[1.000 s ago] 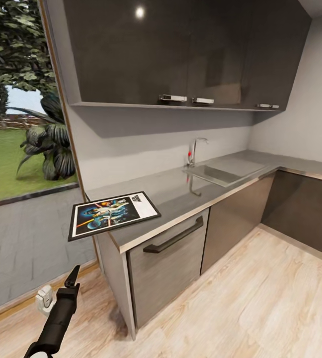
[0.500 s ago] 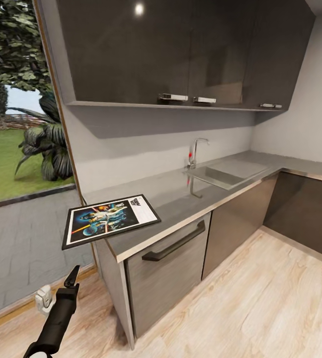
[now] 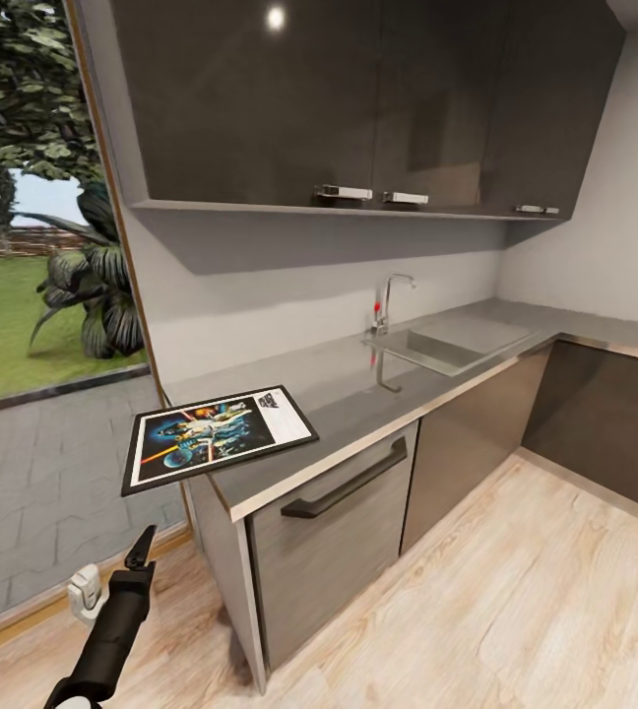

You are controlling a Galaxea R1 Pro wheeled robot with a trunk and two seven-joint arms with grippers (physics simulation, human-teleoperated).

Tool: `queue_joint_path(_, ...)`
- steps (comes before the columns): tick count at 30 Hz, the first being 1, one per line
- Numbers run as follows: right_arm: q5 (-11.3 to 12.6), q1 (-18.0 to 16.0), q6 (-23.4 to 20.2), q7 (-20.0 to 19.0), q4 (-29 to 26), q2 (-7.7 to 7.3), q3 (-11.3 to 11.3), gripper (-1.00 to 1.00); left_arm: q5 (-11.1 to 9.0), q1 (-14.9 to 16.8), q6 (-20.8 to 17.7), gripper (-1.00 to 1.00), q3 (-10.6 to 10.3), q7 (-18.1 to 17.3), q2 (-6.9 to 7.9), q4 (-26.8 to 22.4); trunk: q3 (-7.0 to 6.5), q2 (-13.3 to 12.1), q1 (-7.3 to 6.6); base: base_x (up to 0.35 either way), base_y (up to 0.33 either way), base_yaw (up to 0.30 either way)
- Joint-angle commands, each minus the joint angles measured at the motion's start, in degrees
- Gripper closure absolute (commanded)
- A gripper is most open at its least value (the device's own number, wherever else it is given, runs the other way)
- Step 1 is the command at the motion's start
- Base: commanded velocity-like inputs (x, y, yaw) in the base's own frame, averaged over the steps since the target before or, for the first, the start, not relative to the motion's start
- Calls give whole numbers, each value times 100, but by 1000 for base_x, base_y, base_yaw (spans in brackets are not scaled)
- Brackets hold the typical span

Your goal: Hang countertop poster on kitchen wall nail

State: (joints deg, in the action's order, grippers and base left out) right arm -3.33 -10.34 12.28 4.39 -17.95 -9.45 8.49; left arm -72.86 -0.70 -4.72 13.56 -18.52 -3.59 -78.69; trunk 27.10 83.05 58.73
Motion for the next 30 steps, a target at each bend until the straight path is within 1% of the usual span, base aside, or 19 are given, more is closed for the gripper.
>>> queue_joint_path(1, -27, -3, 9, 4, -568, -120, 273, -100, -61, 2, -55, -100, 36, -20, -1, -6, 5, 3, 0, 2, 0, 0)
queue_joint_path(3, -27, -5, 9, 8, -635, -129, 293, -100, -61, 1, -55, -100, 38, -20, 2, -6, 5, 3, 0, 13, 0, 0)
queue_joint_path(8, -34, -4, 11, 17, -734, -142, 473, -100, -61, 1, -56, -100, 123, -20, 1, -6, 5, 3, 0, 170, 0, 0)
queue_joint_path(11, -35, -4, 11, 18, -742, -144, 512, -100, -61, 0, -56, -100, 139, -20, -1, -6, 5, 3, 0, 91, 0, 0)
queue_joint_path(17, -42, -4, 11, 18, -745, -145, 529, -100, -61, 2, -62, -100, 146, -20, 0, -10, 5, 3, 0, 19, 0, 0)
queue_joint_path(21, -44, -3, 11, 18, -744, -145, 531, -100, -61, 2, -64, -100, 147, -20, 1, -13, 5, 3, 0, 191, 0, 0)
queue_joint_path(25, -45, -3, 11, 18, -738, -145, 523, -100, -58, 1, -64, -100, 147, -20, 6, -24, 5, 3, 0, 63, 0, 0)
queue_joint_path(29, -45, -3, 11, 18, -737, -145, 522, -100, -60, 0, -64, -100, 179, -20, 7, -35, 5, 3, 0, 16, 0, 0)
queue_joint_path(30, -46, -3, 11, 18, -737, -145, 522, -100, -61, 0, -64, -100, 225, -20, 7, -38, 5, 3, 0, 14, 0, 0)
